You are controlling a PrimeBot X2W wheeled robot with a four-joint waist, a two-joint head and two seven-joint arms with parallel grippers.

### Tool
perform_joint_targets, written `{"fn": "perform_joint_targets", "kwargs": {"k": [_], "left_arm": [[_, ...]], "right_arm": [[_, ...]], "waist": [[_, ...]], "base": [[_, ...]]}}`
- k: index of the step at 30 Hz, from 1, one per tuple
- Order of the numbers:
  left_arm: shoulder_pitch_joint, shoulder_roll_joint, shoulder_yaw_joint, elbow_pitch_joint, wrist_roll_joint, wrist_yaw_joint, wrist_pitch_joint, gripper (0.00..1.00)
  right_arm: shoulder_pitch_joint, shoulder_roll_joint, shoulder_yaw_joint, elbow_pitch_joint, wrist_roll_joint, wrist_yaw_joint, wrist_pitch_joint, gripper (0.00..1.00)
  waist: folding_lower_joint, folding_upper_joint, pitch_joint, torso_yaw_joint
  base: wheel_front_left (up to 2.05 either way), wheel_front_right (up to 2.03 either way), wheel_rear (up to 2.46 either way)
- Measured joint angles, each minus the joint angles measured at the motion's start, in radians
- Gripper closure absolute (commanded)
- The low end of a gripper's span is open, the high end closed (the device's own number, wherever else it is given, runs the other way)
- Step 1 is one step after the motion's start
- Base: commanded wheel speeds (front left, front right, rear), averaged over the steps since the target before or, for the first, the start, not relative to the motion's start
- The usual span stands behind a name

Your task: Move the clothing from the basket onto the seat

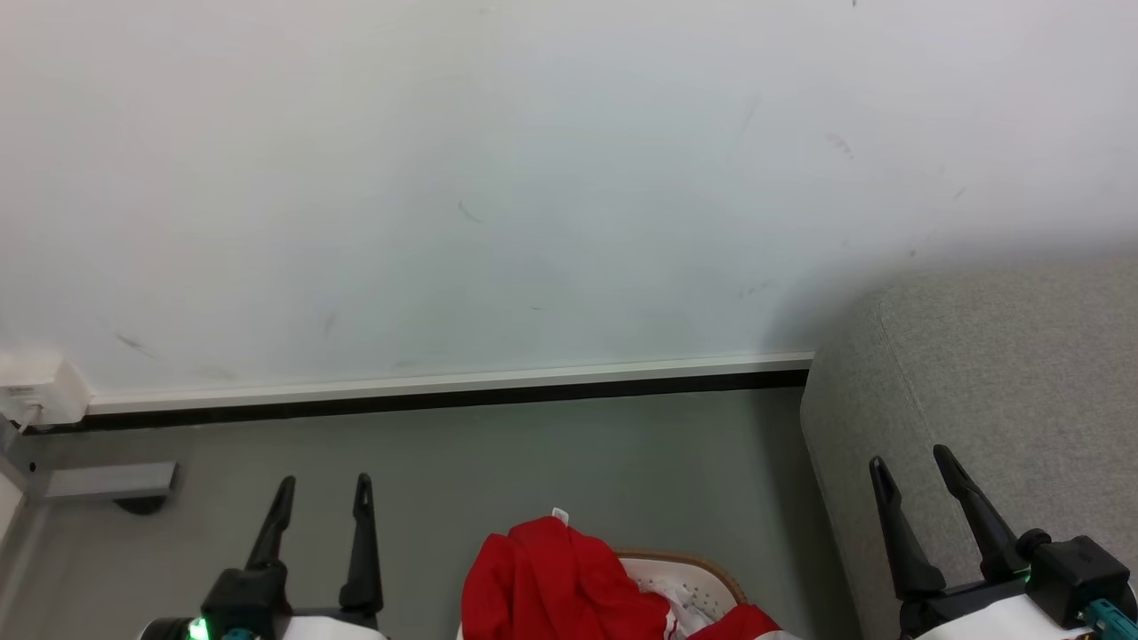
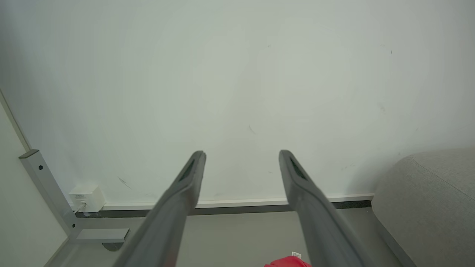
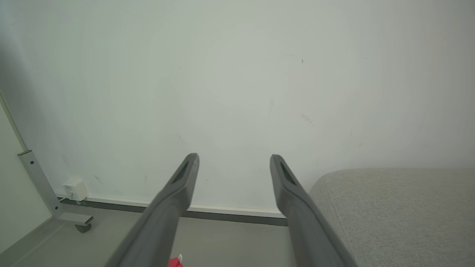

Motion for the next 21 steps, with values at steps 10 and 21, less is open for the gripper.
{"fn": "perform_joint_targets", "kwargs": {"k": [10,21], "left_arm": [[0.000,-0.001,0.007,-0.001,-0.008,-0.002,0.000,0.00],[-0.009,-0.002,0.007,-0.012,-0.024,-0.015,0.000,0.00]], "right_arm": [[-0.002,0.000,-0.003,-0.001,0.006,0.000,0.000,0.00],[-0.010,-0.001,-0.022,-0.010,0.017,0.000,0.000,0.00]], "waist": [[0.0000,0.0000,0.005,-0.009],[0.0000,0.0000,0.030,-0.034]], "base": [[0.00,0.00,0.00],[0.00,0.00,0.00]]}}
